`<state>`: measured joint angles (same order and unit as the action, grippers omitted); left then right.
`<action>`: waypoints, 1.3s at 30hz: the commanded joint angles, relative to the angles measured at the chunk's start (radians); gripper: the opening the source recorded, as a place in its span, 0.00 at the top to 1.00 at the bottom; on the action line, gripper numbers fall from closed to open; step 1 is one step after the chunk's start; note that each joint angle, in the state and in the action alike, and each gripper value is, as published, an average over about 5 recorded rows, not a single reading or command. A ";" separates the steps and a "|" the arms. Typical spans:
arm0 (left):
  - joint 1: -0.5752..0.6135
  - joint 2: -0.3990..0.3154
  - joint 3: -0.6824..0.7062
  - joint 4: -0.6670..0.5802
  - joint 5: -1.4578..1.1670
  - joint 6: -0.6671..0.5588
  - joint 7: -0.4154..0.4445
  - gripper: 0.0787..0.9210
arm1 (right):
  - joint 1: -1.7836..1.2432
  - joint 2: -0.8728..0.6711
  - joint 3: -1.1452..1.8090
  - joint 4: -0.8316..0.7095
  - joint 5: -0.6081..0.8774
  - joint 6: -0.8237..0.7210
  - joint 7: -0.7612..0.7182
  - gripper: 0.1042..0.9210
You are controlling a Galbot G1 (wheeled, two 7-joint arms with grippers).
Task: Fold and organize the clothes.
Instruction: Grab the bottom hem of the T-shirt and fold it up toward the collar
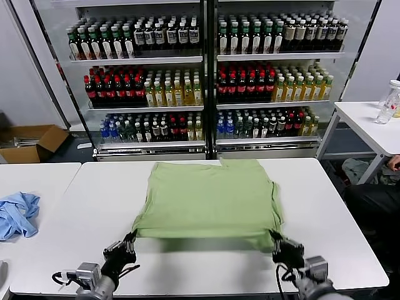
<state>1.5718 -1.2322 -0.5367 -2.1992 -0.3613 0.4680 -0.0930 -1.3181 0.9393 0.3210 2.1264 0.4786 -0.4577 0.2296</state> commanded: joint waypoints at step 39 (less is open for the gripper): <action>-0.320 0.011 0.142 0.432 0.083 -0.032 -0.096 0.38 | 0.142 0.049 -0.042 -0.298 -0.023 -0.107 0.055 0.19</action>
<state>1.2566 -1.2096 -0.3863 -1.8405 -0.2888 0.4280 -0.1713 -1.1197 0.9904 0.2017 1.8469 0.3453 -0.4573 0.2460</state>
